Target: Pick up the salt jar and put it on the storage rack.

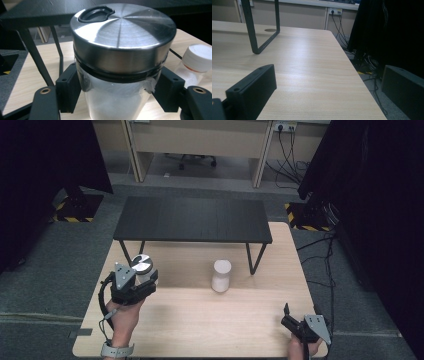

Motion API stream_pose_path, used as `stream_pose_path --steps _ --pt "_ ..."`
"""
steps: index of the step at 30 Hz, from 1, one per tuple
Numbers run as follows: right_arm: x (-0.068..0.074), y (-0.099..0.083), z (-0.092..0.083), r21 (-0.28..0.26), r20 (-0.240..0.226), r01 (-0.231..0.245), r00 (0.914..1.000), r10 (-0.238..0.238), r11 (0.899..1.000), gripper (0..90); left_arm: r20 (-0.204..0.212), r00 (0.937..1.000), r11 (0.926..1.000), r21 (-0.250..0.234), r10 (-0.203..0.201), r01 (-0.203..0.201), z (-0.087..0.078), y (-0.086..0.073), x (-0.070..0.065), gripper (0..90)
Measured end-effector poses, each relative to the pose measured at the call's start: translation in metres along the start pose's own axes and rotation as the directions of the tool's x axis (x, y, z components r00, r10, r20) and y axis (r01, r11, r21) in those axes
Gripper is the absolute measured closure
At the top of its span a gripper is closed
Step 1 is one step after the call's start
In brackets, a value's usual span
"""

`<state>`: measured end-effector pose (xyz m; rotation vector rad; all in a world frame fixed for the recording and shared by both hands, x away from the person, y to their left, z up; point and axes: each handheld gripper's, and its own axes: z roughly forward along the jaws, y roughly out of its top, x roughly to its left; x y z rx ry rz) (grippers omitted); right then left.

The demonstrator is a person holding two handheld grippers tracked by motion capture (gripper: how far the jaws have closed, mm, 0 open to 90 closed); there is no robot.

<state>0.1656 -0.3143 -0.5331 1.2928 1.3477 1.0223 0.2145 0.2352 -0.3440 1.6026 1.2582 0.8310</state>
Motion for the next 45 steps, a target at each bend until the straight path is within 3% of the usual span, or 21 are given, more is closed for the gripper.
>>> stream_pose_path --steps 18,29,45 --pt "0.000 0.000 0.000 -0.002 0.000 0.001 1.0000 -0.001 1.000 0.2 -0.022 0.9997 0.9997 -0.022 0.012 -0.012 0.009 0.032 0.000 31.3" --pt "0.000 -0.001 0.000 -0.004 0.000 0.003 1.0000 -0.003 1.000 0.2 -0.038 0.9990 0.9979 -0.060 0.023 -0.025 0.007 0.048 0.001 31.3" --pt "0.001 -0.002 -0.001 -0.009 0.005 0.001 1.0000 -0.001 1.000 0.2 -0.049 0.9987 0.9951 -0.098 0.011 -0.016 0.009 0.071 0.002 31.3"
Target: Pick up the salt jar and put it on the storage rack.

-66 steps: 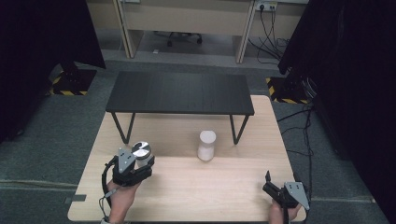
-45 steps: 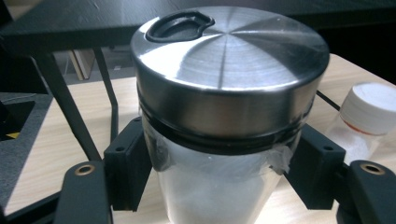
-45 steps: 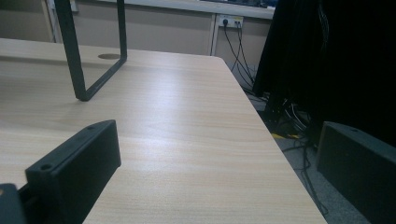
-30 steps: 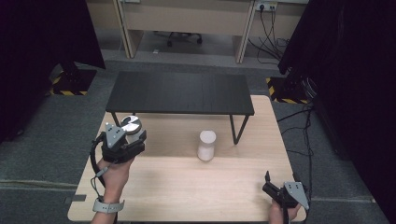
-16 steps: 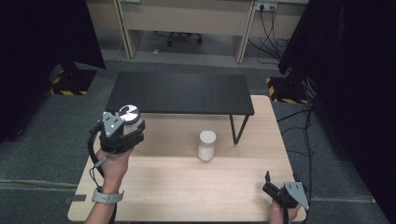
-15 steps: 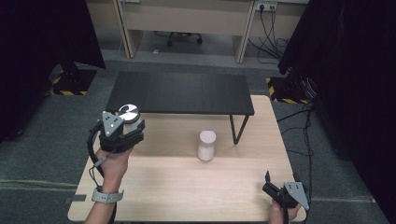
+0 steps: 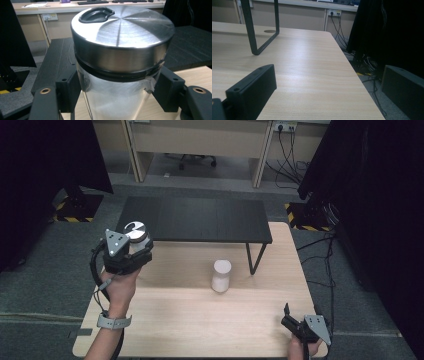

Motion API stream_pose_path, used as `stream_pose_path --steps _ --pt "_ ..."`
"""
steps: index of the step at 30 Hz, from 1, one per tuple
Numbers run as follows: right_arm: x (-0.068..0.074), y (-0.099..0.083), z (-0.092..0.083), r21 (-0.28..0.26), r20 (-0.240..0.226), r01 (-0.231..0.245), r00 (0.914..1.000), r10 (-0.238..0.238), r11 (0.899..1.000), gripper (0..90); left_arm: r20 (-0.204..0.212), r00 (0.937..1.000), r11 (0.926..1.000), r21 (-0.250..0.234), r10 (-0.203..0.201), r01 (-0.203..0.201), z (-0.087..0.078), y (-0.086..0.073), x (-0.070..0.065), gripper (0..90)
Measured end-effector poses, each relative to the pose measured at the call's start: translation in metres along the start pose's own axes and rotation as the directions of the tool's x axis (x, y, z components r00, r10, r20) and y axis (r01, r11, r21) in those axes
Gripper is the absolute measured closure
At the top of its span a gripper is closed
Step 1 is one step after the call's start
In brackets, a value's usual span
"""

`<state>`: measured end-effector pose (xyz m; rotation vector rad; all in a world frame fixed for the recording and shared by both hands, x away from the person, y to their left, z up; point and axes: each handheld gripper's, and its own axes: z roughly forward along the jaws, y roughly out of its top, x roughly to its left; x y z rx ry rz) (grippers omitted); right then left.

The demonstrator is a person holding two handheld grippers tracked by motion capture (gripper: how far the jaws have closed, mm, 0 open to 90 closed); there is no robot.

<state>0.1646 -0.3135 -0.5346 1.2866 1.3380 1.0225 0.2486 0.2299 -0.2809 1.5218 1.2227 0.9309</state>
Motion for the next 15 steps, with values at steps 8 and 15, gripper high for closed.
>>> stream_pose_path --steps 8,15 --pt "0.001 0.000 0.000 -0.002 0.005 0.001 1.0000 -0.001 1.000 0.2 -0.016 0.9995 0.9996 -0.009 0.026 -0.026 0.011 0.012 -0.003 31.3" --pt "0.001 0.000 0.000 0.002 0.008 0.002 1.0000 -0.002 1.000 0.2 -0.030 0.9989 0.9993 -0.003 0.036 -0.036 0.024 0.017 -0.002 31.2"
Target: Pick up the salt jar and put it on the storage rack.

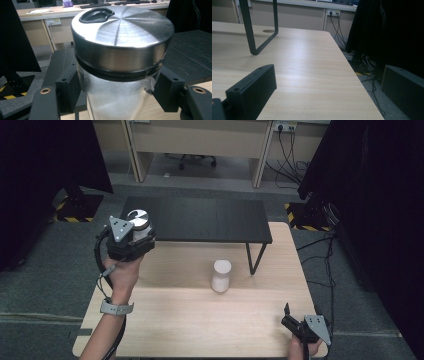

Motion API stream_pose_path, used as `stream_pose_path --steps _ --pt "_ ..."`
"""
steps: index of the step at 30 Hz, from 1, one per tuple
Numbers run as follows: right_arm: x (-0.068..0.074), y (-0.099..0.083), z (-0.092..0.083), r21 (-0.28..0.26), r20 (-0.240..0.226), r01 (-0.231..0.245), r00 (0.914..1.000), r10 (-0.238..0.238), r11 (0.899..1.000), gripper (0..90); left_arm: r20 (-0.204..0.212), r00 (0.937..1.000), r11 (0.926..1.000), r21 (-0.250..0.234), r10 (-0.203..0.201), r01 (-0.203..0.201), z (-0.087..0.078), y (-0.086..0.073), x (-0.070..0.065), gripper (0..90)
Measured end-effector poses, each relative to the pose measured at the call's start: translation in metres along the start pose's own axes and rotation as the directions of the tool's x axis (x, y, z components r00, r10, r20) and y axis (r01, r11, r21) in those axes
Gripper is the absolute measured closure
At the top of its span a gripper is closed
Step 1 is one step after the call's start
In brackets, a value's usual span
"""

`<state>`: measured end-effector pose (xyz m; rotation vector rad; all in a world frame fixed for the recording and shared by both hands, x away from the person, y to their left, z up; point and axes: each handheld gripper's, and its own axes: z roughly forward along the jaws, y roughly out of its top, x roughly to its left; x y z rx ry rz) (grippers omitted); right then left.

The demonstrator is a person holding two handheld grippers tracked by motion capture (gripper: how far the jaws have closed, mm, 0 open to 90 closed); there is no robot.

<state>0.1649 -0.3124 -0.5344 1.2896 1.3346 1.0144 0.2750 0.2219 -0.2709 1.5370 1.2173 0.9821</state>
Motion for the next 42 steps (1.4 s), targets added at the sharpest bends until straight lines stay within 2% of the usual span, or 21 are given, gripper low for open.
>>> stream_pose_path --steps 29,39,42 --pt "0.002 0.003 0.002 0.019 0.011 -0.001 0.9999 0.001 1.000 0.2 -0.007 0.9999 1.0000 -0.001 -0.008 0.008 0.052 0.012 0.020 31.2" --pt "0.002 0.003 0.002 0.022 0.016 -0.004 0.9999 0.003 1.000 0.2 0.000 1.0000 1.0000 -0.004 0.001 -0.001 0.071 0.013 0.021 31.3" --pt "0.003 0.003 0.002 0.020 0.017 -0.003 0.9999 0.002 1.000 0.2 0.003 1.0000 0.9998 -0.019 0.009 -0.008 0.075 0.011 0.020 31.3"
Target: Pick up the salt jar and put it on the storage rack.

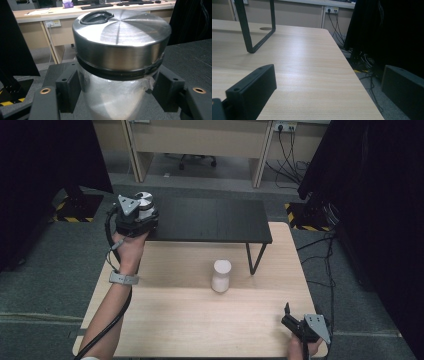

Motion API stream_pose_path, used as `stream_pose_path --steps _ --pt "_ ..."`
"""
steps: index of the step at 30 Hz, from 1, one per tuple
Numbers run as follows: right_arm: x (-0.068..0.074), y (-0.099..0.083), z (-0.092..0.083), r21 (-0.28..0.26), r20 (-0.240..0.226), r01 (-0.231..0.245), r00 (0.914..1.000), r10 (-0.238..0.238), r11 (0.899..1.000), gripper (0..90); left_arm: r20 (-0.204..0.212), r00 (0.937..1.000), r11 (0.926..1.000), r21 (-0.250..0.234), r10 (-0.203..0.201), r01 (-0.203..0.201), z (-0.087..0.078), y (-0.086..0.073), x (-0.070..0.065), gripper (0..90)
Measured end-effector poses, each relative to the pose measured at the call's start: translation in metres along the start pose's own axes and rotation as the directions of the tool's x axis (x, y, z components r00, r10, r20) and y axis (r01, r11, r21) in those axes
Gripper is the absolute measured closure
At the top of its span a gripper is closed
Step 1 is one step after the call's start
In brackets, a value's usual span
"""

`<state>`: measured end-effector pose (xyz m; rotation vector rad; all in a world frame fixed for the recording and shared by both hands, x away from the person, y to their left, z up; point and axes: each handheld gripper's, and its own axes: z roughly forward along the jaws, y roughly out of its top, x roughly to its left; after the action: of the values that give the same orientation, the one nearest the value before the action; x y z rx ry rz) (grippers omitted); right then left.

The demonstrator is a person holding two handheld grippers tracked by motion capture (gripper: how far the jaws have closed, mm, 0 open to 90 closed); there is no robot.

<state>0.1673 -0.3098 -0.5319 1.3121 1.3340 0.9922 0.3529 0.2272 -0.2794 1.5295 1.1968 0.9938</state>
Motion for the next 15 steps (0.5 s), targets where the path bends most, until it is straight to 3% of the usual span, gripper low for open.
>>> stream_pose_path --steps 10,15 --pt "-0.001 -0.002 -0.001 -0.012 -0.001 -0.004 1.0000 0.004 1.000 0.2 -0.013 0.9999 0.9999 0.012 0.002 -0.002 0.017 -0.002 -0.004 31.3" --pt "-0.001 -0.002 -0.001 -0.013 -0.001 -0.004 1.0000 0.004 1.000 0.2 -0.017 0.9998 1.0000 -0.005 0.007 -0.007 0.022 -0.006 -0.005 31.3"
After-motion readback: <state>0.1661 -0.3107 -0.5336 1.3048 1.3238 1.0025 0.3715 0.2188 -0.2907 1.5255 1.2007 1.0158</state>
